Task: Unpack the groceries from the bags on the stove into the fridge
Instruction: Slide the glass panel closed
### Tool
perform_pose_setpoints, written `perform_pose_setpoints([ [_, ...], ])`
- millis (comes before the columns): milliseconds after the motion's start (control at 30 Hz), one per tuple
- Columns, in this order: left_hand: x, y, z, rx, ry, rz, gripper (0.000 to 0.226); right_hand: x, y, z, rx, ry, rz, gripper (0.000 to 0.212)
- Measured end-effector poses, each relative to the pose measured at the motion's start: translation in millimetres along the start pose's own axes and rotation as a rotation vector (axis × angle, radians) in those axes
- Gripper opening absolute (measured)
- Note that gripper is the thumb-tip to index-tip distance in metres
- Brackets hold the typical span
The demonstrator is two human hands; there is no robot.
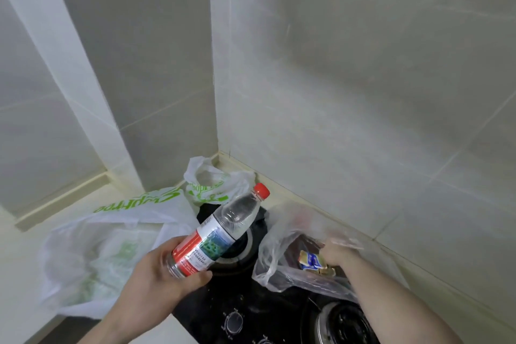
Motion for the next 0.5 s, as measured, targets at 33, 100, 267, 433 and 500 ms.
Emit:
perform_pose_setpoints([
  [33,-1,1,-3,0.017,-0.001,0.002,0.049,8,-18,9,-0.042,0.027,0.001,0.051],
  [100,-2,4,-10,0.061,-0.003,0.001,0.045,16,-35,19,-0.050,0.037,0.053,0.037],
  [267,-8,13,-16,0.131,0.001,-0.028,0.045,-6,7,15,0.116,0.065,0.082,0.026],
  [433,-14,17,-4,0.120,0.009,-0.055,0.052,1,20,18,0.156,0.059,0.092,0.036],
  [500,-16,16,4,0.090,0.035,-0.066,0.053,10,10,25,0.113,0.028,0.065,0.029],
])
Point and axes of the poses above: each hand's wrist, its own y-axis away from the middle knuckle, its own z-axis out of the palm, x = y × z, the point moved 6 cm from there along -y, towards the middle knuckle, and after that the axes turned 8 degrees about -z, right-handed, at the moved point
